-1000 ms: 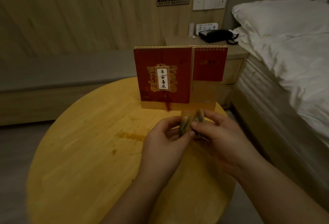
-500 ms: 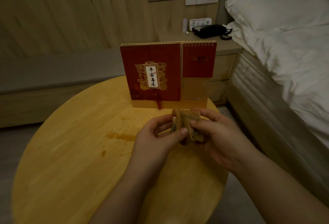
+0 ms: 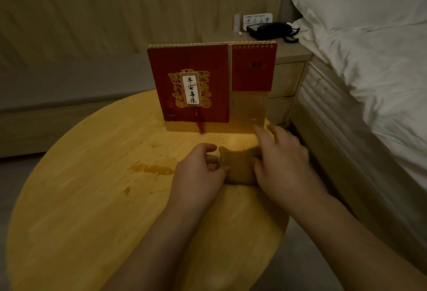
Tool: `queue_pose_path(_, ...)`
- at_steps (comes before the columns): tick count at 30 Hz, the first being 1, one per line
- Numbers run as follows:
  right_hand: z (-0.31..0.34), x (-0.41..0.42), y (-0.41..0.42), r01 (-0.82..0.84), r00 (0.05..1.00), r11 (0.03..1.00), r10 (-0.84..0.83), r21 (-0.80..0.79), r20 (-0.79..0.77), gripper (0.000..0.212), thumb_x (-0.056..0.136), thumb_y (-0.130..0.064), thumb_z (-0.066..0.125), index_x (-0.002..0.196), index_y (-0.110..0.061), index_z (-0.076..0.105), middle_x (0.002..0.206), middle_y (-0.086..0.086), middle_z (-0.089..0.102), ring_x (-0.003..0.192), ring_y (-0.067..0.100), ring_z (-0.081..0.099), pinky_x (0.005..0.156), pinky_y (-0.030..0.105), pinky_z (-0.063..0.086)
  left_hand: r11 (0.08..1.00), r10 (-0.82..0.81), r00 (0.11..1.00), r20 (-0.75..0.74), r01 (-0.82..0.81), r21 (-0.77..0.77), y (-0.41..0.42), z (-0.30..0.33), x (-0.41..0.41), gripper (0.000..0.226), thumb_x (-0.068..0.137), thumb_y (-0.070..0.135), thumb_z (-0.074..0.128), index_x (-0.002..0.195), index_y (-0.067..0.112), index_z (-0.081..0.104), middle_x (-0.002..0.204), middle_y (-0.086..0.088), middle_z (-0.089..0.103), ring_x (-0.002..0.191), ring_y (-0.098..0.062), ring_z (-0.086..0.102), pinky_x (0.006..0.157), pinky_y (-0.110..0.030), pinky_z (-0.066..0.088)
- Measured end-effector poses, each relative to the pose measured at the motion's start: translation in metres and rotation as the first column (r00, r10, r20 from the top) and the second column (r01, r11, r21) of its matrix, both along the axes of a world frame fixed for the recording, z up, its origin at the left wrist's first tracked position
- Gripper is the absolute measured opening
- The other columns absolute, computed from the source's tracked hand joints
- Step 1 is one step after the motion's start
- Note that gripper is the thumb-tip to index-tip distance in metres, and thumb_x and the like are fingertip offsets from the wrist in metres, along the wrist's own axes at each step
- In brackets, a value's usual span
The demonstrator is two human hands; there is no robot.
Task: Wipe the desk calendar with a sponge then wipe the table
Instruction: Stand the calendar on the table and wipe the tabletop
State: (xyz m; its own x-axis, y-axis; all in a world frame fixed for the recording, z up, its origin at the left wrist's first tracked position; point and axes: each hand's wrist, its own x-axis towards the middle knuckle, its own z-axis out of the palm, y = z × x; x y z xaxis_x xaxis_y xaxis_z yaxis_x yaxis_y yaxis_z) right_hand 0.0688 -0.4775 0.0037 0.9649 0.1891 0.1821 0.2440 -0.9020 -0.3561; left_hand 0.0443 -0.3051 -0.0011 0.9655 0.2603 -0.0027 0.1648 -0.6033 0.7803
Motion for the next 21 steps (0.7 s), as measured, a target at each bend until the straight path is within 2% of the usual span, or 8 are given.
queue_pose_path(3,-0.01,-0.01,0.014,-0.297,0.95,0.935,0.267,-0.196,-0.164,0.055,0.108,-0.032,0.049,0.161,-0.029,0.035,0.174,0.0,0.019,0.162,0.028,0.009,0.129,0.053,0.012,0.993,-0.034,0.999,-0.01,0.035,0.114,0.011,0.01,-0.013,0.056,0.092,0.026,0.076,0.143,0.033,0.052,0.126,0.013,0.066,0.106,-0.005,0.064,0.088,-0.027,0.057)
queue_pose_path(5,-0.022,-0.015,0.016,-0.396,0.887,0.897,0.319,-0.195,-0.333,0.059,0.113,-0.038,0.034,0.169,-0.026,0.018,0.177,0.0,0.009,0.163,0.025,0.004,0.13,0.044,0.002,0.982,-0.05,0.999,0.003,0.049,0.185,0.034,0.02,-0.031,0.052,0.095,0.03,0.071,0.143,0.036,0.052,0.128,0.017,0.063,0.107,-0.002,0.061,0.088,-0.025,0.054)
queue_pose_path(7,-0.029,-0.014,0.014,-0.416,0.875,0.889,0.334,-0.192,-0.35,0.061,0.114,-0.042,0.025,0.17,-0.026,0.007,0.178,-0.002,0.002,0.164,0.02,-0.001,0.123,0.033,-0.009,0.959,-0.089,0.996,-0.007,0.088,0.27,0.066,0.027,-0.058,0.044,0.096,0.036,0.066,0.139,0.04,0.055,0.121,0.022,0.06,0.105,0.002,0.06,0.087,-0.024,0.053)
queue_pose_path(10,-0.032,-0.001,0.018,-0.423,0.885,0.88,0.35,-0.217,-0.307,0.06,0.114,-0.043,0.021,0.17,-0.027,0.007,0.178,-0.004,0.008,0.162,0.019,0.004,0.128,0.036,-0.004,0.89,-0.127,0.99,-0.052,0.137,0.434,0.119,0.028,-0.101,0.036,0.096,0.045,0.056,0.131,0.041,0.062,0.12,0.023,0.062,0.095,0.001,0.06,0.08,-0.024,0.047)
queue_pose_path(13,-0.032,0.024,0.041,-0.445,0.88,0.861,0.369,-0.246,-0.299,0.06,0.114,-0.041,0.023,0.17,-0.025,0.008,0.178,-0.001,0.01,0.162,0.022,0.007,0.131,0.043,0.002,0.874,-0.095,0.989,-0.115,0.138,0.466,0.16,0.009,-0.137,0.054,0.086,0.047,0.052,0.135,0.027,0.064,0.135,0.006,0.066,0.123,-0.012,0.057,0.097,-0.031,0.042)
queue_pose_path(17,-0.027,0.055,0.074,-0.441,0.875,0.859,0.347,-0.259,-0.338,0.061,0.115,-0.043,0.024,0.17,-0.028,0.004,0.179,0.001,0.002,0.164,0.027,0.002,0.131,0.047,0.003,0.887,-0.032,0.947,-0.319,0.174,0.429,0.184,-0.024,-0.155,0.089,0.086,0.074,0.03,0.161,0.026,0.025,0.168,0.012,0.014,0.155,-0.015,0.008,0.125,-0.037,0.015)
queue_pose_path(19,-0.027,0.06,0.083,-0.425,0.874,0.865,0.315,-0.267,-0.371,0.061,0.115,-0.043,0.024,0.17,-0.03,0.003,0.179,0.002,-0.002,0.164,0.03,-0.001,0.13,0.051,0.002,0.836,-0.02,0.929,-0.37,0.218,0.504,0.185,-0.038,-0.155,0.095,0.086,0.085,0.005,0.162,0.029,-0.002,0.165,0.014,-0.016,0.158,-0.02,-0.009,0.127,-0.039,0.003)
queue_pose_path(21,-0.025,0.053,0.086,-0.409,0.87,0.873,0.285,-0.267,-0.402,0.061,0.115,-0.043,0.024,0.17,-0.031,0.002,0.179,0.003,-0.004,0.164,0.032,-0.002,0.13,0.055,0.002,0.808,-0.011,0.937,-0.35,0.215,0.549,0.184,-0.047,-0.155,0.098,0.076,0.086,-0.013,0.157,0.03,-0.018,0.16,0.015,-0.027,0.155,-0.017,-0.016,0.126,-0.038,-0.002)
